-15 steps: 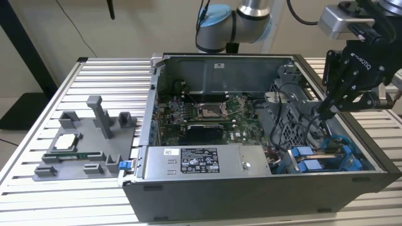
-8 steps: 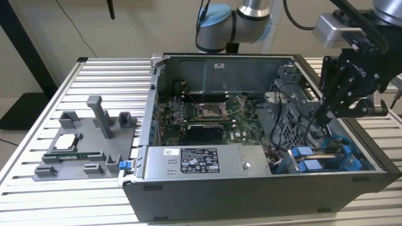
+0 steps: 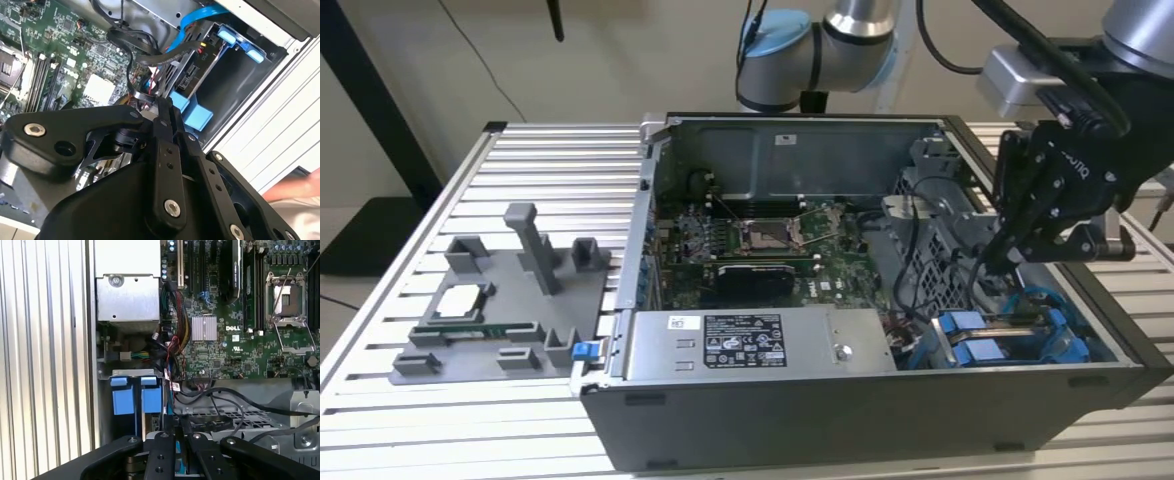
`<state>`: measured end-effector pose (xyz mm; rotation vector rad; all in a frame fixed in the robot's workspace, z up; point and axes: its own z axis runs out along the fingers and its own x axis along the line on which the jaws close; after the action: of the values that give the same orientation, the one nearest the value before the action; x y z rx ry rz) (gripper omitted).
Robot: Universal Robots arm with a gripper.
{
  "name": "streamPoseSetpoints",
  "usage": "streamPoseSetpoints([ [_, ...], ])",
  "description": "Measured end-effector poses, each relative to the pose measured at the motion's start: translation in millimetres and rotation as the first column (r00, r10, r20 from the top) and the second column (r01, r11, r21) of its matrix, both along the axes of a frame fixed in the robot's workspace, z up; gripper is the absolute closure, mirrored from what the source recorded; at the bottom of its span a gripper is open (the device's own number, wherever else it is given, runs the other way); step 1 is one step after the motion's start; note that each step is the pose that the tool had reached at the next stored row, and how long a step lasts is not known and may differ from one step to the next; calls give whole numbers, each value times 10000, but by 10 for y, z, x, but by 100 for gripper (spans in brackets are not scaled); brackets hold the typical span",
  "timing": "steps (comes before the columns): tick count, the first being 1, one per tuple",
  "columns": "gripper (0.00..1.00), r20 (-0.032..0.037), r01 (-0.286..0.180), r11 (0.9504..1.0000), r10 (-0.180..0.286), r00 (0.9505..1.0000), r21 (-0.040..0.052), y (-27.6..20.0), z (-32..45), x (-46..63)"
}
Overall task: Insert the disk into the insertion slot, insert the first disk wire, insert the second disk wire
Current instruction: 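Insert the second disk wire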
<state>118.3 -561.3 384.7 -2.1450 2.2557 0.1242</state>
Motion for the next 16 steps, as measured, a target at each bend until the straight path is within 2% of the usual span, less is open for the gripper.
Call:
streamPoseSetpoints([
  [6, 100, 0, -5, 10000, 5, 10000, 0, 0, -4, -1],
  [10, 100, 10, -18, 10000, 18, 10000, -2, -1, -34, -1],
  [14, 100, 75, -81, 10000, 81, 9999, -12, -1, -73, -1],
  [16, 100, 132, -123, 9999, 123, 9998, -18, -2, -89, -2],
])
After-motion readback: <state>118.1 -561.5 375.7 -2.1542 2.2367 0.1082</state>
